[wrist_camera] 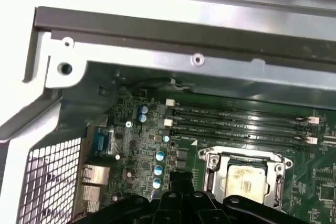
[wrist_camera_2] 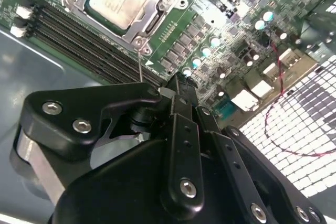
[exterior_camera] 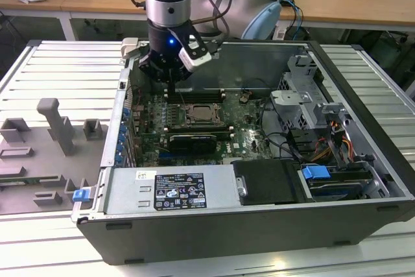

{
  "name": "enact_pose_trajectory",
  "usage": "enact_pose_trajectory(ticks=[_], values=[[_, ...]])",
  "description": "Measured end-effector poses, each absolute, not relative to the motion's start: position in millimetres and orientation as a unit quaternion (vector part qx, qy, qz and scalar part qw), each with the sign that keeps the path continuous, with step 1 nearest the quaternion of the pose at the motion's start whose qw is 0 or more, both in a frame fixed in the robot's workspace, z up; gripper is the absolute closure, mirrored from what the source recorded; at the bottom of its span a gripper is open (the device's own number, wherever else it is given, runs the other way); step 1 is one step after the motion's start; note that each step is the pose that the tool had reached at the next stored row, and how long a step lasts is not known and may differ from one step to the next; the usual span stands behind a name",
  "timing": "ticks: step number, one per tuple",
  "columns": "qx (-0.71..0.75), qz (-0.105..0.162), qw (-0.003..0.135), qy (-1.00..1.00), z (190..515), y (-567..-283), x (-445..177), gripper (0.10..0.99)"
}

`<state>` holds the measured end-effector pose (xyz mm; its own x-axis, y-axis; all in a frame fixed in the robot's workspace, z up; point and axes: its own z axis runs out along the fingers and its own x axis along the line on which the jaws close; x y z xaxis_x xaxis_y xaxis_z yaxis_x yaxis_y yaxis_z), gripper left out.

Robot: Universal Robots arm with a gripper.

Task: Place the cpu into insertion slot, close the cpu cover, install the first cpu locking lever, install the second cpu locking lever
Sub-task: 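Install the first cpu locking lever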

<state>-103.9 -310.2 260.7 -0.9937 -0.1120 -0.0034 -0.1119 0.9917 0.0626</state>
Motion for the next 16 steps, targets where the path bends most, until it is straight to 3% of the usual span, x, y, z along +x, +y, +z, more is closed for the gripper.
enact_pose_trajectory(ticks=[16], values=[[0.044,-0.031,0.0,-0.999,258,-299,-87,0.98]])
